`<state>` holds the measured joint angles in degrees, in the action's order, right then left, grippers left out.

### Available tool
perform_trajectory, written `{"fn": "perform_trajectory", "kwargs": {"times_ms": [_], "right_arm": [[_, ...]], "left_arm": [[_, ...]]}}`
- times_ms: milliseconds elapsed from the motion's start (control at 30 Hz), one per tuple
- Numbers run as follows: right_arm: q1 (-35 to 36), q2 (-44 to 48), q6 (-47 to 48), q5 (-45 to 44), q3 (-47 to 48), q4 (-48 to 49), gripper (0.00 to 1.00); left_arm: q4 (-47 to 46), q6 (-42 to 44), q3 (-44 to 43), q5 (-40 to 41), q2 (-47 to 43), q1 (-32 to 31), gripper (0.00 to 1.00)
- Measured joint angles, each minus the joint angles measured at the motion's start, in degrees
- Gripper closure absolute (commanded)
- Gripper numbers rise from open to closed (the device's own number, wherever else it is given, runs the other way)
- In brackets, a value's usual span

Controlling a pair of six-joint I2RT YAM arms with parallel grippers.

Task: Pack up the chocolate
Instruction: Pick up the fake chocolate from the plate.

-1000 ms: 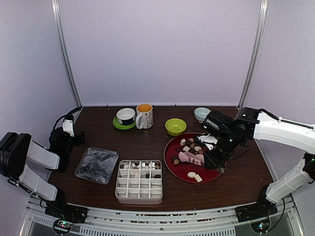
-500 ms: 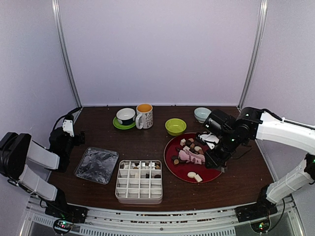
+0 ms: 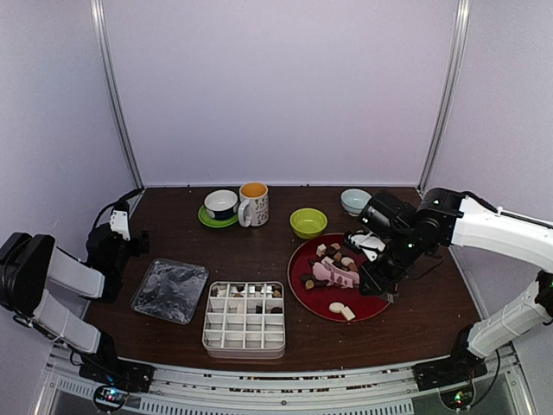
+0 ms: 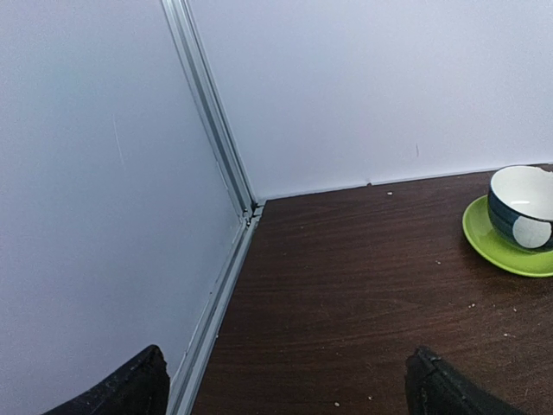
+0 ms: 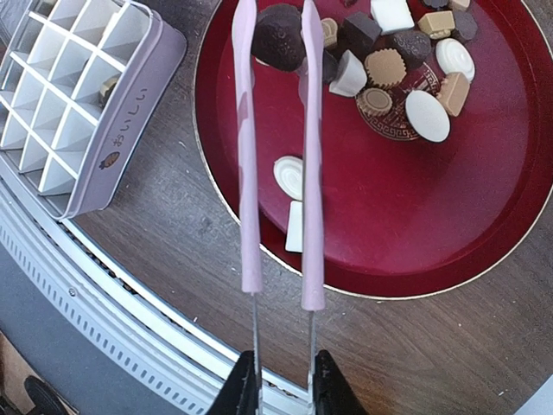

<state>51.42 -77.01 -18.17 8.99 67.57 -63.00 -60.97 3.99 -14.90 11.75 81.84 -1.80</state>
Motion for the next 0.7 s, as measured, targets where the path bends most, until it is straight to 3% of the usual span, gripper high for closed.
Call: {"fn": "perform_trajectory", "kwargs": {"times_ms": [700], "right_arm": [[2.3, -4.6, -1.8, 4.2, 0.4, 10.4, 0.82]], "left_arm": [[0.0, 0.0, 0.0, 0.0, 0.0, 0.0, 0.02]]}}
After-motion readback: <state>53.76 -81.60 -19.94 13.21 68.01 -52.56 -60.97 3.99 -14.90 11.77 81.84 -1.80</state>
